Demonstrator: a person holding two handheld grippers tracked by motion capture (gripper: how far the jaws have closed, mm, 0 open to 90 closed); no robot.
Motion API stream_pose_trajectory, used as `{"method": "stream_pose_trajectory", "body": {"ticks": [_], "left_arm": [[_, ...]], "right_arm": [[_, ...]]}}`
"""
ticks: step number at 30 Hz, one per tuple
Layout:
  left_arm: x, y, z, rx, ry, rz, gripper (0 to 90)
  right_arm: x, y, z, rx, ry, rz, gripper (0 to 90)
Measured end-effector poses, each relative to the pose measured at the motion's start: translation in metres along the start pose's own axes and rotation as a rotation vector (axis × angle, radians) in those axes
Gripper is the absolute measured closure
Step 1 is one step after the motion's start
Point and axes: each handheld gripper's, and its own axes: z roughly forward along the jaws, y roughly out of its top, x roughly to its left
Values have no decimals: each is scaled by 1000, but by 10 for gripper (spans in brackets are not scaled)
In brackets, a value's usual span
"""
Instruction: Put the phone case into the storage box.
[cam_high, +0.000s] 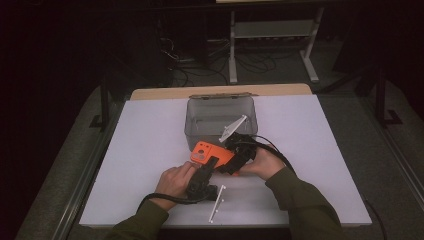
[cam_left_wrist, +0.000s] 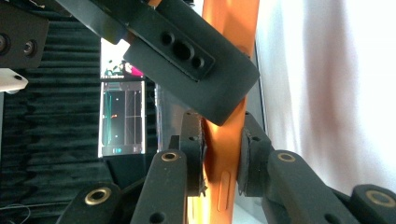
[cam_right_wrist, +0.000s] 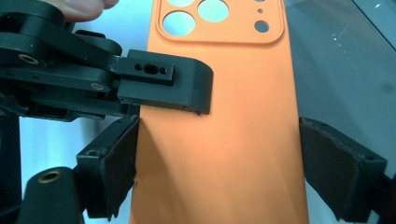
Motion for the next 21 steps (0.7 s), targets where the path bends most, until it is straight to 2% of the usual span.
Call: {"method": "stream_pose_trajectory", "body": {"ticks": [10,21], "left_arm": [[1,0,-1,-14,8,14,787],[3,2,-3,-22,-11,27,794]], "right_arm": [[-4,-1,-2,-8,42,23,155],[-9,-5,1,-2,106,62,151]]}}
